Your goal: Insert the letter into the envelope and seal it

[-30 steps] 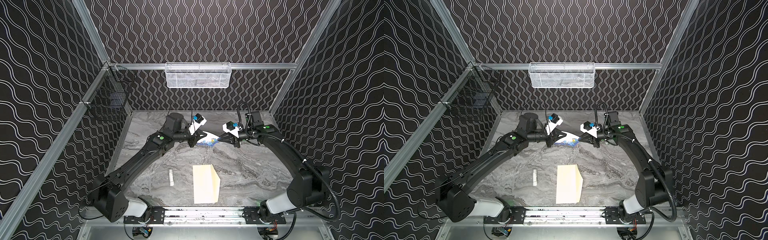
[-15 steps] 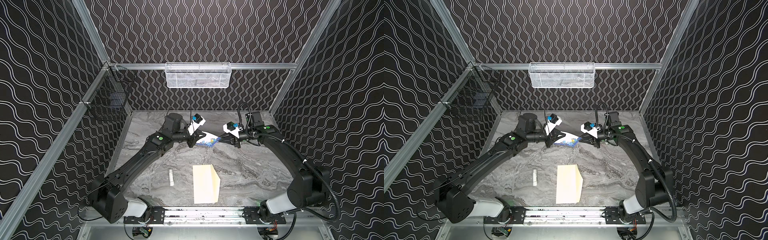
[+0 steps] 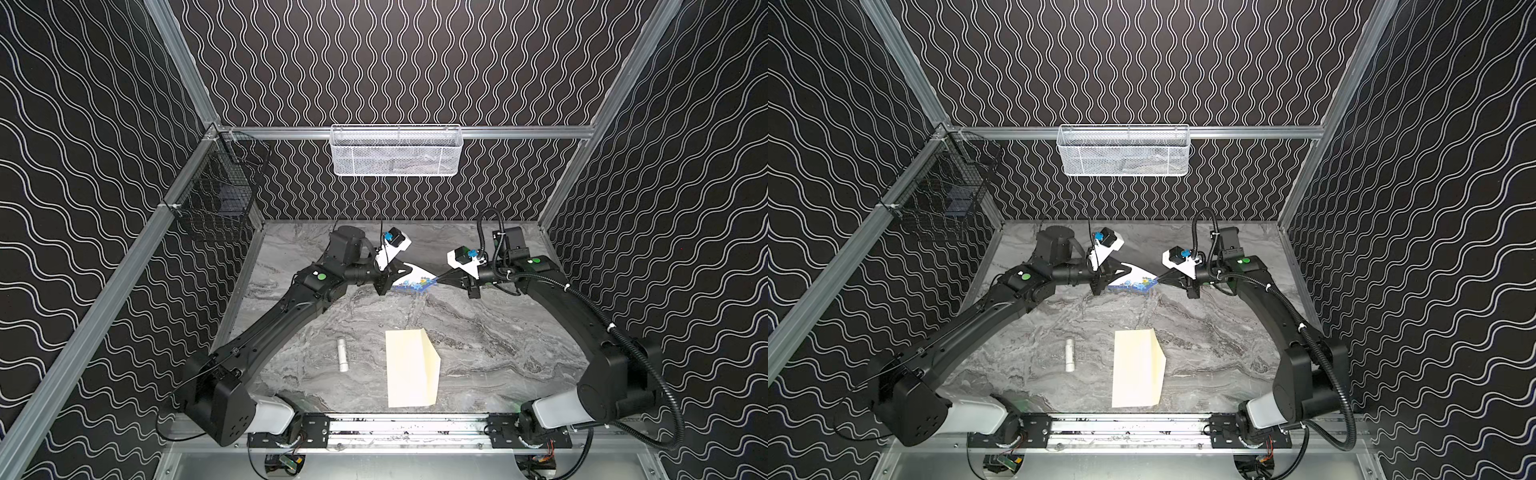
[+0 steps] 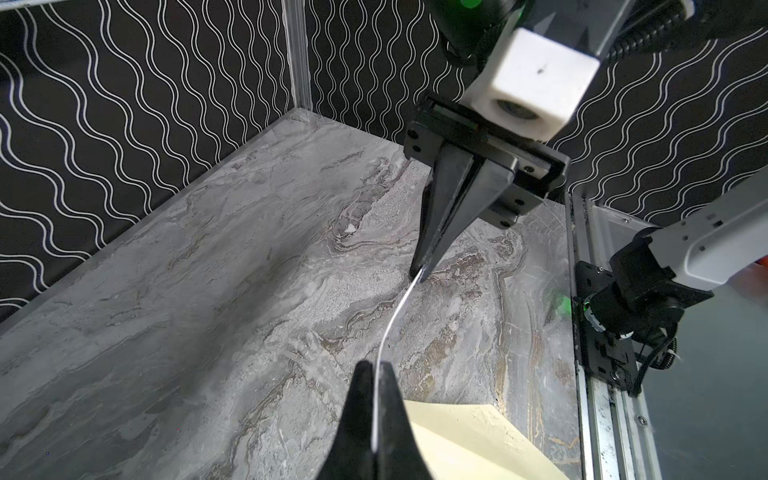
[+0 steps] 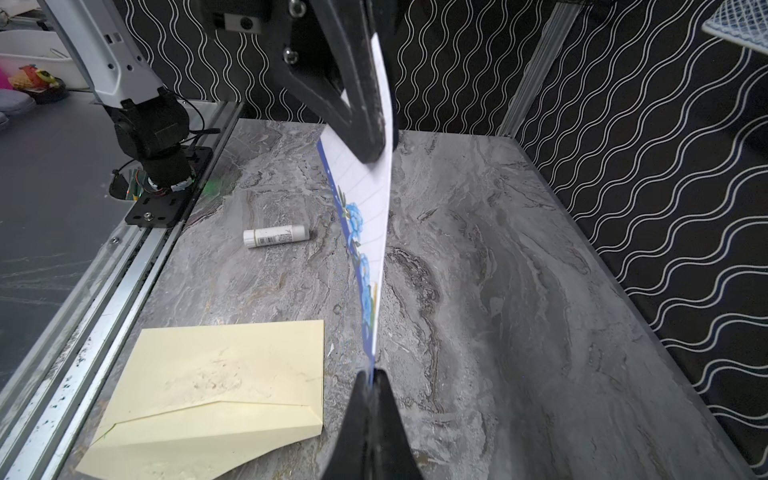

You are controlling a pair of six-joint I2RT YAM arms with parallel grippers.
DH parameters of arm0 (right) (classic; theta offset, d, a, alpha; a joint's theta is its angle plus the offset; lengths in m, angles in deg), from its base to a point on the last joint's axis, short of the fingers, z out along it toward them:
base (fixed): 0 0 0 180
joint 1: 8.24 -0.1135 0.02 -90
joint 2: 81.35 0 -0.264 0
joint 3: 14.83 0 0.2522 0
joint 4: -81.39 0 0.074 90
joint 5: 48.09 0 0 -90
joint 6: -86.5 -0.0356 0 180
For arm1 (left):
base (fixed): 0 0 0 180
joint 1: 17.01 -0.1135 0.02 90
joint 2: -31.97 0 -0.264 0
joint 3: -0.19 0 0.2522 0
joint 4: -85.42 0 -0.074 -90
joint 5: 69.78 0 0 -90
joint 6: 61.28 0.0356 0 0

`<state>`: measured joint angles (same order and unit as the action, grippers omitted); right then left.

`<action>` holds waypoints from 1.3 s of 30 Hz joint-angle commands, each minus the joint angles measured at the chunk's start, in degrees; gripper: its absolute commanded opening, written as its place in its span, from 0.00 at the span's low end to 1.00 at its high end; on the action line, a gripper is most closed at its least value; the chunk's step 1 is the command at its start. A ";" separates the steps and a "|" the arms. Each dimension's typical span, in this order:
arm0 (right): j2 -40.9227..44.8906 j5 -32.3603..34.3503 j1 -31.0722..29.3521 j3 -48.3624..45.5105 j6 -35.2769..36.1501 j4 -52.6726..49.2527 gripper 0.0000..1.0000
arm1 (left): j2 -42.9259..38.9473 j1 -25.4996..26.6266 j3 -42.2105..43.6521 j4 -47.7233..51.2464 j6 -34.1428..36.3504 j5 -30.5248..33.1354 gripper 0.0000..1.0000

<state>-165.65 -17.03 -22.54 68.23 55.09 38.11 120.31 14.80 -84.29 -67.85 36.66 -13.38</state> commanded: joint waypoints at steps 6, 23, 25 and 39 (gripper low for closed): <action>0.41 1.02 0.68 0.46 -0.84 -0.83 0.00 | -1.53 -0.77 1.40 -2.67 0.77 -1.03 0.00; -0.54 12.41 0.98 0.84 -21.97 11.09 0.28 | -3.80 -1.13 4.44 -9.39 -7.34 -2.25 0.00; 2.91 17.06 1.03 -4.30 -31.17 20.46 0.40 | -3.90 -1.09 4.69 -11.18 -10.18 -1.03 0.00; 25.50 24.45 -1.77 -38.20 -105.69 71.60 0.53 | -1.80 -0.48 18.24 -48.30 -47.84 7.23 0.00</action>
<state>-142.35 8.09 -24.18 33.66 -28.41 92.12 117.51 13.95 -67.59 -101.64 1.25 -7.59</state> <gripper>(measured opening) 0.516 0.048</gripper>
